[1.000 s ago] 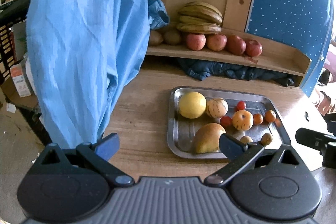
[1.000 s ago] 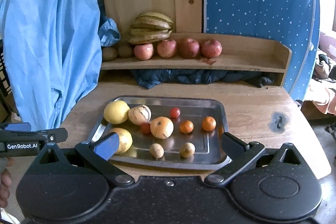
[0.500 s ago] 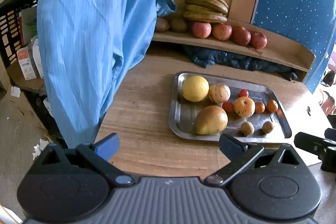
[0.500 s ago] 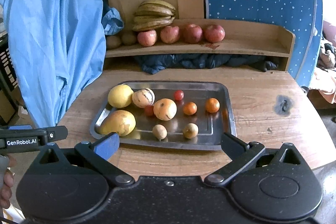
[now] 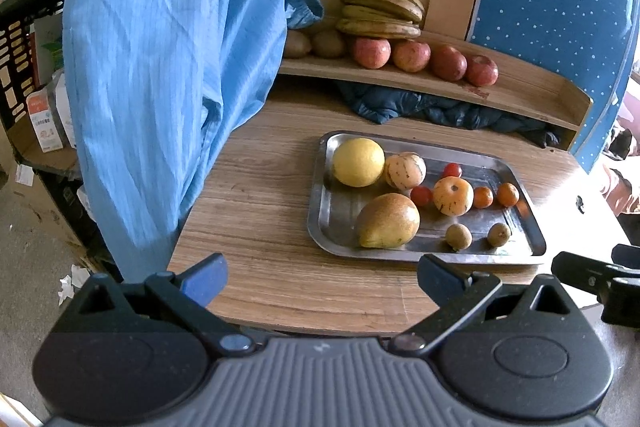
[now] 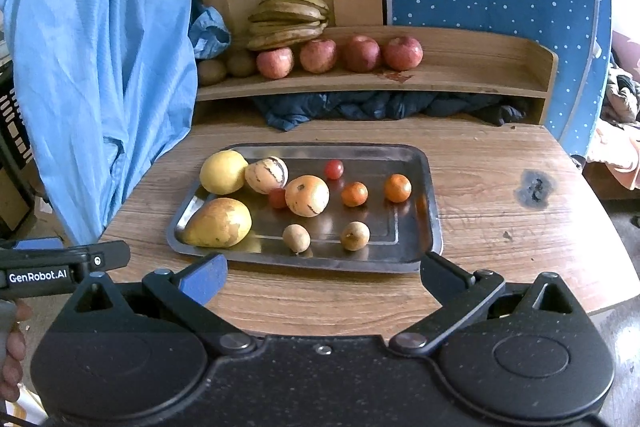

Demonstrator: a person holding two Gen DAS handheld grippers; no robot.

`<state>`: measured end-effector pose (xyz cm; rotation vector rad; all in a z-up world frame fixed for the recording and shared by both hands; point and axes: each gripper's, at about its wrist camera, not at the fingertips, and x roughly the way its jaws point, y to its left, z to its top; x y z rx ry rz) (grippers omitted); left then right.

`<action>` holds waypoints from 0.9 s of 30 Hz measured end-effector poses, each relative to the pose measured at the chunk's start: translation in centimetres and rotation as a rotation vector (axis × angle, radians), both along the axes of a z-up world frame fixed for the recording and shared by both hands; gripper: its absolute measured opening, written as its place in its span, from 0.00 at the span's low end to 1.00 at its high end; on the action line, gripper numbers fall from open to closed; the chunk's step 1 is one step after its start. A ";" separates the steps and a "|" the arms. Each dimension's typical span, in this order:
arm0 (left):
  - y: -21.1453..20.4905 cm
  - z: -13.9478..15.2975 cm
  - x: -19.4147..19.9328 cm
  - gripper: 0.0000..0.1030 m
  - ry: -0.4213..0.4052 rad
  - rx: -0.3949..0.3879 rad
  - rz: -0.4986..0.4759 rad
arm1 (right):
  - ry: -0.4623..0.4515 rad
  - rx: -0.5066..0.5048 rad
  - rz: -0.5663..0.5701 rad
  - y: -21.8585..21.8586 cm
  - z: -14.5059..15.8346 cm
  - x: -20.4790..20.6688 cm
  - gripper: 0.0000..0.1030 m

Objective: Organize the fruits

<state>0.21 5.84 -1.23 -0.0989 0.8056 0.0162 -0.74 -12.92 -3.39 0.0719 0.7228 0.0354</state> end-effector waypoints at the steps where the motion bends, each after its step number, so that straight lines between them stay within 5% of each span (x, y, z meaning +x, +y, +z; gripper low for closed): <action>1: 0.0 0.0 0.0 1.00 0.001 -0.001 0.001 | 0.000 -0.001 0.000 0.0 0.0 0.0 0.99; 27: 0.3 -0.1 -0.5 1.00 -0.004 -0.006 -0.002 | -0.012 -0.005 -0.004 0.0 0.3 -0.5 0.99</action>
